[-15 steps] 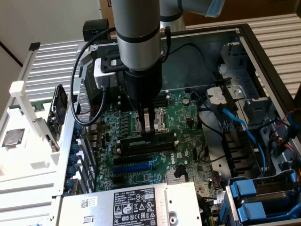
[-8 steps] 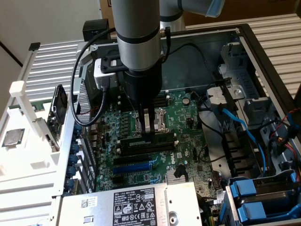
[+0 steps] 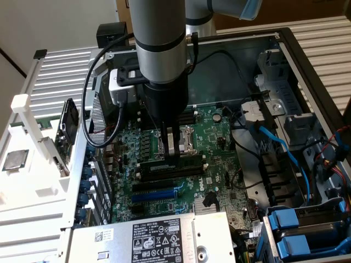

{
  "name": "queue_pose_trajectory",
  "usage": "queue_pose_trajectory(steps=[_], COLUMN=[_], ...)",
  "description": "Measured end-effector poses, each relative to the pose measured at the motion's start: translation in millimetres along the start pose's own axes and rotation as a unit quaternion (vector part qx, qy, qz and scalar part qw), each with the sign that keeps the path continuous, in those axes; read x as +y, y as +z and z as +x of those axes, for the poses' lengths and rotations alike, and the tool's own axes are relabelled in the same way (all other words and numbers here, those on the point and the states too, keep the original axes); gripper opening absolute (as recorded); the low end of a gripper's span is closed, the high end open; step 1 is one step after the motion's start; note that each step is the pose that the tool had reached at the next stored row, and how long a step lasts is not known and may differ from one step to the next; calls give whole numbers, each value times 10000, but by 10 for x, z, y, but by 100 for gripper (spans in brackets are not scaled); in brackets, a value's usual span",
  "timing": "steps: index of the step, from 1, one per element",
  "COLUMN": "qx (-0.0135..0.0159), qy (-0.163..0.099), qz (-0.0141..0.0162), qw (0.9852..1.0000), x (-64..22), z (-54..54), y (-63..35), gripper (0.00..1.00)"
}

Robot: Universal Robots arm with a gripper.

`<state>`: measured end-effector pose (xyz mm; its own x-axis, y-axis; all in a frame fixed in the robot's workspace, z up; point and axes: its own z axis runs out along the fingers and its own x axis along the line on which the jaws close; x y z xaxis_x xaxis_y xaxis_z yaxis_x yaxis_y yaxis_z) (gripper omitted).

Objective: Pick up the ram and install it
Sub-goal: 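Insert the ram into the slot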

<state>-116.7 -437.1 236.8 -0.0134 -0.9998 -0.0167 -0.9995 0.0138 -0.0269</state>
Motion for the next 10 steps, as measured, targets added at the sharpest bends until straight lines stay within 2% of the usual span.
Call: queue_pose_trajectory(steps=[10], qx=[-10], qy=[24], qz=[1], qw=[10000], x=[0], z=[0], y=[9], gripper=[12])
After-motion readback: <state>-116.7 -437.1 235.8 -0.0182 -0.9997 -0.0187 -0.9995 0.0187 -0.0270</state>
